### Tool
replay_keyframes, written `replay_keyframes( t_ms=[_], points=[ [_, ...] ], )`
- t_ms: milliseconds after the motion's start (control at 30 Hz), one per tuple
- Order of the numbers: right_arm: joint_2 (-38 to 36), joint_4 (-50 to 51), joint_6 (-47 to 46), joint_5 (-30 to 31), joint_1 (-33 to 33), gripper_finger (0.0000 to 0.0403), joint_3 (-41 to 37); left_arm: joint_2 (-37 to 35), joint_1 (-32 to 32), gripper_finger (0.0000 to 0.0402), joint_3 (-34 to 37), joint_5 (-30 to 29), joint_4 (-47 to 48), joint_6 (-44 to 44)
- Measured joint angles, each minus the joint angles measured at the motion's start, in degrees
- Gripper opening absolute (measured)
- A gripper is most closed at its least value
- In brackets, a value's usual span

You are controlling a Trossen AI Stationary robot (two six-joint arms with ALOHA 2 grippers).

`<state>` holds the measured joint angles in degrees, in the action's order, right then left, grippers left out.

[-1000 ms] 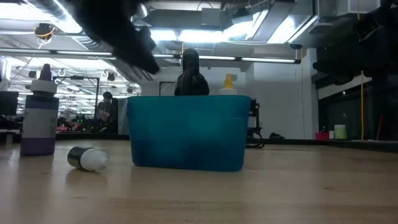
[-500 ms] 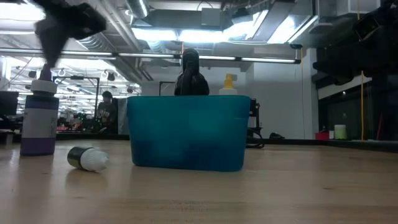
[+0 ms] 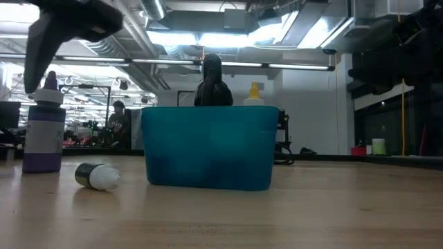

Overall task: Pick & Place food coloring
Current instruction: Put the right green small food coloring bottle into the bin

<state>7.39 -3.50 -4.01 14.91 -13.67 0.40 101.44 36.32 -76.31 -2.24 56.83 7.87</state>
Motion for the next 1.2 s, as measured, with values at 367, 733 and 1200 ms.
replay_keyframes(
  t_ms=[367, 733, 1200],
  points=[
    [0.01, 0.00, 0.01, 0.01, 0.00, 0.0223, 0.00, 12.24, -2.33, 0.0238, -14.56, 0.55, 7.72, -9.63],
    [0.00, -0.01, 0.00, 0.01, -0.01, 0.0223, 0.01, 21.78, -3.46, 0.0229, -26.31, 0.56, 14.31, -11.85],
    [0.01, 0.00, 0.00, 0.01, -0.01, 0.0223, 0.00, 31.46, -4.28, 0.0236, -37.50, -0.71, 15.81, -13.61]
  ],
)
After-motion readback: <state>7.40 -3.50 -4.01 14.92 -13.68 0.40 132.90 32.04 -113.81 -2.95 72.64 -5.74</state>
